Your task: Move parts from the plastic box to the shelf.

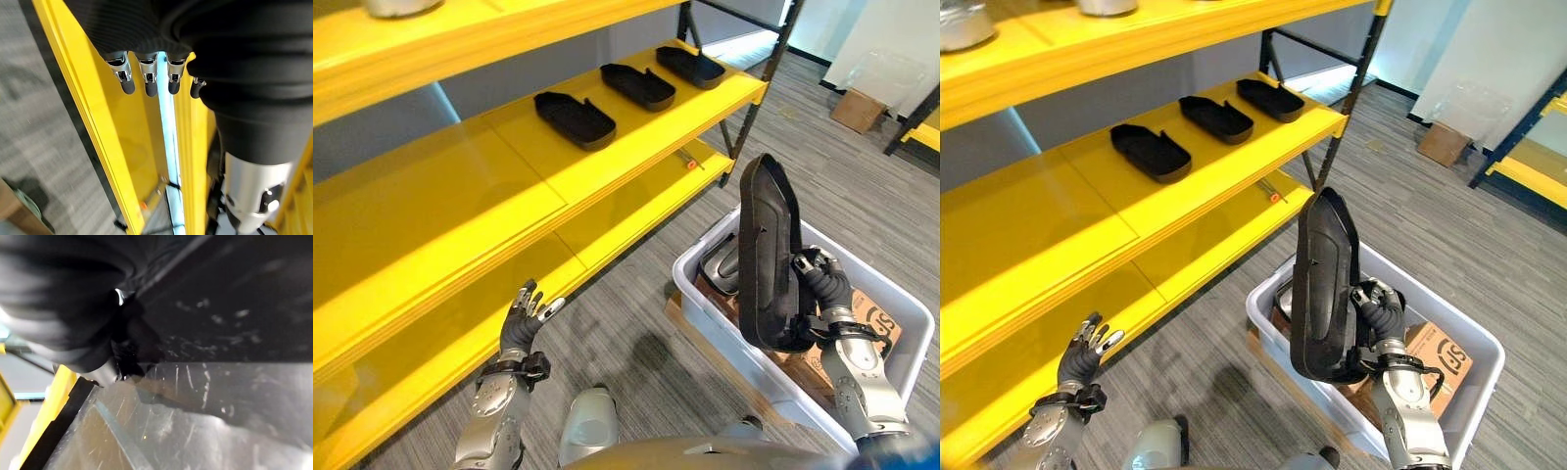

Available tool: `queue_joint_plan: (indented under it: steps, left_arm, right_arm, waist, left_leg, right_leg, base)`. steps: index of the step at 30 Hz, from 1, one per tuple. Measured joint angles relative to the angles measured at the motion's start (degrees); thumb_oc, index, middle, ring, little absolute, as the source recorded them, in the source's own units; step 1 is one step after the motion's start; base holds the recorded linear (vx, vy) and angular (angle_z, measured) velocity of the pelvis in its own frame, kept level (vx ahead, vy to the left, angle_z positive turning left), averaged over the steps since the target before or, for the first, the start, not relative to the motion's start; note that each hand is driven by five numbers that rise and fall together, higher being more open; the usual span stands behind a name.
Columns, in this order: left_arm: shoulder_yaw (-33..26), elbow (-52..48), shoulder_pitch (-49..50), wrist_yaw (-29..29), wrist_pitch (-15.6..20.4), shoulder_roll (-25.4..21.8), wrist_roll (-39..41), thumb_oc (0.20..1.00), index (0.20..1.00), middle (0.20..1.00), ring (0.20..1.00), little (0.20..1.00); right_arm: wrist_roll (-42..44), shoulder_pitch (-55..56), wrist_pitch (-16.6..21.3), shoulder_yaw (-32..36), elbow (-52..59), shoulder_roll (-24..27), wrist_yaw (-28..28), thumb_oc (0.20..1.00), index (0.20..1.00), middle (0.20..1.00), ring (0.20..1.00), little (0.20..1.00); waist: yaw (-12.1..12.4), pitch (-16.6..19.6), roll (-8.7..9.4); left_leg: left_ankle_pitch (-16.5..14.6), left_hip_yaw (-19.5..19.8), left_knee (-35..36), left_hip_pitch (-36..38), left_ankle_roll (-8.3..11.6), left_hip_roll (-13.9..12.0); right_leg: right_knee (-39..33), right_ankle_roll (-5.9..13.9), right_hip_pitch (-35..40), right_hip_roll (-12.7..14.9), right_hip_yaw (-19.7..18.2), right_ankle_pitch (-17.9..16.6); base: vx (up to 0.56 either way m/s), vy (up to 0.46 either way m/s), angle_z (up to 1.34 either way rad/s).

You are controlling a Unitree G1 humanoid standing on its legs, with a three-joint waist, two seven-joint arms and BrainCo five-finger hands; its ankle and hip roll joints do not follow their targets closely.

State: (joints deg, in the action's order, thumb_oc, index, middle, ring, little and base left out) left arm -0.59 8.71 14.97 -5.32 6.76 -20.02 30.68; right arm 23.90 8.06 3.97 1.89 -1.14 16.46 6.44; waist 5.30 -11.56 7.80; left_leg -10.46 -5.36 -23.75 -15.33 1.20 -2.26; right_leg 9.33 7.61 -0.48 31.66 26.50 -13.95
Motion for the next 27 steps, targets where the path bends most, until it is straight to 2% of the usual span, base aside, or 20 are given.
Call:
queue_joint_plan:
  steps: [1,2,3,4,5,6,7,8,9,10,11,13,15,16,17,18,19,21,23,27]
  left_arm:
    - [0.09,-0.26,-1.4,-0.04,0.04,-0.62,-0.23,1.0,1.0,1.0,1.0,1.0]
    - [0.5,-0.33,-1.38,0.01,0.06,-0.44,-0.52,1.0,1.0,1.0,1.0,1.0]
    - [0.65,0.11,-2.35,-0.07,-0.15,-1.25,-0.72,1.0,1.0,1.0,1.0,1.0]
    - [0.56,-0.03,-3.12,-0.08,0.0,-1.6,-0.87,1.0,1.0,1.0,1.0,1.0]
    - [0.55,-0.02,-2.99,-0.07,0.06,-2.29,-0.93,1.0,1.0,1.0,1.0,1.0]
    - [0.92,-0.14,-2.56,0.04,0.06,-2.62,-1.07,1.0,1.0,1.0,1.0,1.0]
    - [1.37,-0.27,-2.41,0.12,0.1,-2.2,-1.68,1.0,1.0,1.0,1.0,1.0]
    - [1.87,-0.43,-2.15,0.19,0.19,-1.07,-2.08,1.0,1.0,1.0,1.0,1.0]
    - [2.61,-0.43,-2.26,0.31,0.15,-0.27,-2.08,1.0,1.0,1.0,1.0,1.0]
    - [2.8,-0.42,-2.12,0.45,0.13,0.44,-2.08,1.0,1.0,1.0,1.0,1.0]
    - [2.8,-0.38,-1.48,0.46,-0.01,1.02,-2.07,1.0,1.0,1.0,1.0,1.0]
    - [2.68,-0.4,0.06,0.42,-0.01,1.5,-2.07,1.0,1.0,1.0,1.0,1.0]
    - [2.7,-0.72,0.42,0.44,0.11,2.95,-2.07,1.0,1.0,1.0,1.0,1.0]
    - [2.69,-0.72,0.18,0.44,0.2,3.24,-2.02,1.0,1.0,1.0,1.0,1.0]
    - [2.66,-0.73,0.14,0.45,0.22,3.15,-2.02,1.0,1.0,1.0,1.0,1.0]
    - [2.36,-0.59,0.53,0.41,0.22,3.44,-2.0,1.0,1.0,1.0,1.0,1.0]
    - [2.26,-0.7,0.45,0.35,0.2,4.02,-1.99,1.0,1.0,1.0,1.0,1.0]
    - [2.75,-0.86,0.09,0.8,0.18,4.51,-1.99,1.0,1.0,1.0,1.0,1.0]
    - [2.74,-0.99,-0.5,1.16,0.19,4.65,-1.97,1.0,1.0,1.0,1.0,1.0]
    - [2.69,-3.02,-0.5,1.18,0.19,5.6,-1.94,1.0,1.0,1.0,1.0,1.0]
  right_arm:
    - [0.16,0.75,0.01,0.05,0.5,-0.81,-0.1,0.2,0.2,0.2,0.2,0.2]
    - [0.22,0.86,0.1,-0.02,1.16,0.34,-0.64,0.2,0.2,0.2,0.2,0.2]
    - [0.28,1.05,0.12,-0.51,0.76,-0.18,-1.05,0.2,0.2,0.2,0.2,0.2]
    - [0.53,1.41,-0.01,-1.49,0.66,-0.75,-1.66,0.2,0.2,0.2,0.2,0.2]
    - [0.65,1.66,0.0,-2.61,0.69,-0.79,-2.22,0.2,0.2,0.2,0.2,0.2]
    - [0.83,1.62,0.17,-2.73,0.93,-1.32,-2.55,0.2,0.2,0.2,0.2,0.2]
    - [1.88,2.39,0.25,-2.46,1.36,-1.39,-2.54,0.2,0.2,0.2,0.2,0.2]
    - [2.54,2.67,0.3,-1.84,1.31,-1.03,-2.65,0.2,0.2,0.2,0.2,0.2]
    - [2.82,2.83,0.24,-1.65,1.3,-0.78,-2.41,0.2,0.2,0.2,0.2,0.2]
    - [2.87,2.83,0.17,-1.84,1.31,-0.37,-2.37,0.2,0.2,0.2,0.2,0.2]
    - [2.87,2.99,0.16,-1.85,1.31,-0.25,-2.38,0.2,0.2,0.2,0.2,0.2]
    - [2.87,3.31,0.12,-1.87,1.33,0.01,-2.43,0.2,0.2,0.2,0.2,0.2]
    - [3.05,3.44,0.12,-0.89,1.01,0.31,-2.96,0.2,0.2,0.2,0.2,0.2]
    - [3.07,2.91,0.12,-0.7,0.58,0.41,-3.09,0.2,0.2,0.2,0.2,0.2]
    - [3.13,2.35,0.12,-0.72,0.13,0.43,-3.29,0.2,0.2,0.2,0.2,0.2]
    - [3.5,1.43,0.11,-0.77,-0.47,0.6,-3.55,0.2,0.2,0.2,0.2,0.2]
    - [3.51,0.5,0.01,-0.76,-0.91,0.75,-3.61,0.2,0.2,0.2,0.2,0.2]
    - [3.94,-1.39,-0.01,-0.71,-0.87,2.1,-3.55,0.2,0.2,0.2,0.2,0.2]
    - [3.96,-1.28,0.02,0.08,-0.63,3.43,-3.62,0.2,0.2,0.2,0.2,0.2]
    - [4.0,-1.13,0.0,0.15,-0.96,4.66,-3.57,0.2,0.2,0.2,0.2,0.2]
  waist:
    - [-0.88,-0.16,0.89]
    - [-1.81,0.01,-1.49]
    - [-3.19,-0.59,-1.57]
    - [-3.2,-1.16,-2.73]
    - [-3.49,-1.52,-3.04]
    - [-4.31,-1.74,-3.44]
    - [-5.58,-1.74,-3.19]
    - [-6.82,-1.78,-3.05]
    - [-8.2,-2.12,-3.43]
    - [-8.86,-2.26,-3.24]
    - [-8.94,-2.96,-3.4]
    - [-8.83,-2.99,-3.44]
    - [-8.44,-1.88,-3.98]
    - [-8.14,-1.59,-3.66]
    - [-7.68,-1.17,-2.99]
    - [-7.11,-0.85,-2.68]
    - [-7.05,-0.91,-3.11]
    - [-7.49,-0.51,-4.25]
    - [-7.57,0.19,-5.33]
    - [-7.86,0.72,-6.34]
  left_leg:
    - [0.59,0.39,-0.43,-0.6,-1.61,1.99]
    - [-1.02,0.58,-3.05,-1.02,-4.19,2.97]
    - [-0.38,2.48,-1.5,-0.53,-5.16,4.29]
    - [1.15,4.56,3.24,1.14,-7.52,4.53]
    - [3.34,5.93,8.38,3.91,-9.26,4.52]
    - [5.06,6.06,11.83,6.08,-9.8,4.47]
    - [5.84,5.72,13.21,7.36,-9.58,5.14]
    - [6.1,5.4,13.12,7.27,-9.81,6.36]
    - [6.47,5.2,13.23,7.31,-9.67,6.47]
    - [6.99,4.83,14.09,8.05,-9.06,6.55]
    - [7.51,4.65,15.54,9.96,-8.11,6.72]
    - [7.95,4.65,18.85,13.75,-7.53,7.43]
    - [8.62,7.19,22.31,17.17,-7.04,7.3]
    - [8.52,7.78,22.77,18.05,-6.35,7.31]
    - [8.08,7.73,22.85,18.46,-5.62,7.42]
    - [7.41,7.72,22.78,18.89,-4.66,7.22]
    - [7.46,7.68,22.48,18.76,-4.15,6.46]
    - [8.08,9.75,23.11,20.7,-2.29,4.24]
    - [7.62,10.96,23.3,21.51,-1.43,2.59]
    - [6.85,13.73,25.16,22.23,0.01,-0.04]
  right_leg:
    - [1.22,-1.28,-1.17,1.47,-4.35,-3.86]
    - [6.0,-1.12,-2.83,1.09,-10.29,-5.65]
    - [11.62,0.37,-5.79,0.08,-19.94,-4.05]
    - [16.52,2.82,-9.35,-6.54,-27.21,4.72]
    - [19.74,1.8,-12.74,-12.7,-29.07,11.25]
    - [20.36,1.49,-14.3,-17.21,-29.07,14.83]
    - [18.58,0.26,-15.64,-18.76,-26.83,16.39]
    - [11.66,0.33,-17.99,-20.31,-25.99,16.37]
    - [5.95,0.95,-19.55,-21.26,-26.14,15.52]
    - [2.42,1.45,-20.97,-22.05,-26.28,14.51]
    - [-1.46,1.07,-21.15,-22.72,-26.99,13.34]
    - [-2.34,-0.1,-20.17,-22.94,-25.65,11.27]
    - [-2.68,-0.02,-14.54,-23.01,-24.47,10.56]
    - [-4.64,0.09,-11.13,-23.16,-25.74,9.7]
    - [-6.28,-0.45,-8.92,-23.35,-26.24,8.01]
    - [-8.7,-2.73,-6.44,-23.49,-26.3,6.95]
    - [-9.57,-3.57,-5.88,-24.24,-26.13,6.3]
    - [-11.35,-3.88,-2.73,-26.15,-24.99,6.51]
    - [-11.63,-4.39,-1.4,-27.63,-23.91,7.2]
    - [-12.78,-5.88,0.05,-29.9,-22.23,8.44]
  base:
    - [0.16,0.264,1.44]
    - [0.16,0.292,1.5]
    - [0.15,0.257,1.2]
    - [0.15,0.195,0.86]
    - [0.17,0.077,0.48]
    - [0.18,0.013,0.44]
    - [0.2,-0.036,0.61]
    - [0.18,-0.043,0.79]
    - [0.18,-0.06,0.62]
    - [0.15,-0.064,0.44]
    - [0.13,-0.08,0.21]
    - [0.15,-0.146,0.2]
    - [0.21,-0.229,0.39]
    - [0.12,-0.14,0.24]
    - [0.12,-0.155,0.03]
    - [0.08,-0.109,-0.13]
    - [0.14,-0.183,0.04]
    - [0.08,-0.128,0.22]
    - [0.06,-0.118,0.2]
    - [0.06,-0.16,0.29]
